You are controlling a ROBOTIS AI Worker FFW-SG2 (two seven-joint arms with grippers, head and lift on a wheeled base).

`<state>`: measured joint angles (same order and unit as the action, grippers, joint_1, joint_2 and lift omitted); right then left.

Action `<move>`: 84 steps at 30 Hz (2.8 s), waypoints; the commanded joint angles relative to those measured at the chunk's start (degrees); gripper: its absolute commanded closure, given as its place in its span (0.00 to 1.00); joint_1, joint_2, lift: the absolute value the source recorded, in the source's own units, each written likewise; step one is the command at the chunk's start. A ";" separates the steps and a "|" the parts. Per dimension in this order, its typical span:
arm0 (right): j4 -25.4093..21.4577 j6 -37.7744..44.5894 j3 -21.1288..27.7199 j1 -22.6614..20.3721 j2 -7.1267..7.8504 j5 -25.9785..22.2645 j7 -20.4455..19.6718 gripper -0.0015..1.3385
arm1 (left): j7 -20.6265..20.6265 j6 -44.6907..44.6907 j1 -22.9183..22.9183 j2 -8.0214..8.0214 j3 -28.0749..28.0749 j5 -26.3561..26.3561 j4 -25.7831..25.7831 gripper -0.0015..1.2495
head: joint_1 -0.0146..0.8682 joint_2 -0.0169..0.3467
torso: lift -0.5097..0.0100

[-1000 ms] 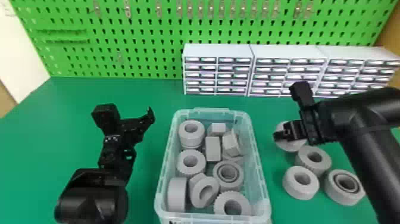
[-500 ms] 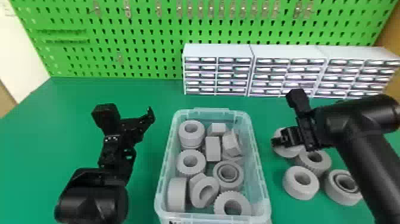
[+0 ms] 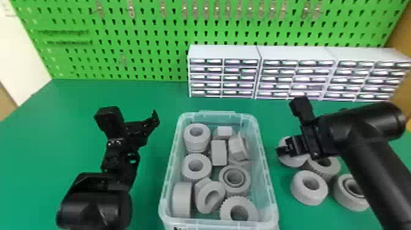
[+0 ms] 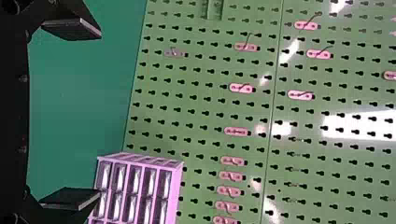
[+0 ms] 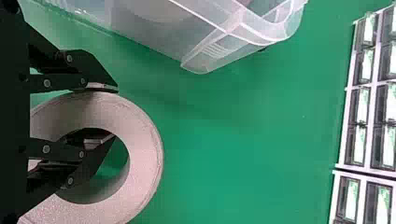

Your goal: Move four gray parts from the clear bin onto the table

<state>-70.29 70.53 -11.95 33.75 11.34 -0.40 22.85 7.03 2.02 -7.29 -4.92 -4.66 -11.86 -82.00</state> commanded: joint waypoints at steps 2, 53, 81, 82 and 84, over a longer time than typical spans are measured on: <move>0.86 -0.39 -0.53 0.00 0.00 -0.13 0.00 0.83 | 0.00 0.00 -0.01 0.00 0.00 -0.01 0.00 0.08 | 0.80 0.24 | 0.88; 4.90 -1.44 -2.64 0.09 -0.09 0.13 0.00 0.82 | 0.00 0.00 -0.10 0.00 -0.18 -0.01 0.09 0.08 | 0.80 0.24 | 0.88; 5.87 -0.39 -3.17 0.44 -0.18 -0.31 0.09 0.46 | 0.00 0.09 -0.10 0.00 -0.26 0.35 0.09 0.08 | 0.80 0.24 | 0.88; 5.87 -0.21 -3.26 0.53 -0.09 -0.31 0.00 0.46 | 0.00 0.09 -0.10 0.00 -0.26 0.26 0.09 0.08 | 0.80 0.24 | 0.88; 5.78 0.58 -3.70 0.88 -0.18 -0.31 0.00 0.46 | 0.00 0.09 -0.01 0.00 -0.18 0.35 0.09 0.08 | 0.80 0.24 | 0.88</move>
<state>-64.42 70.14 -14.98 34.12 11.18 -0.57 22.86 7.03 2.10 -7.39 -4.92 -4.98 -11.52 -81.92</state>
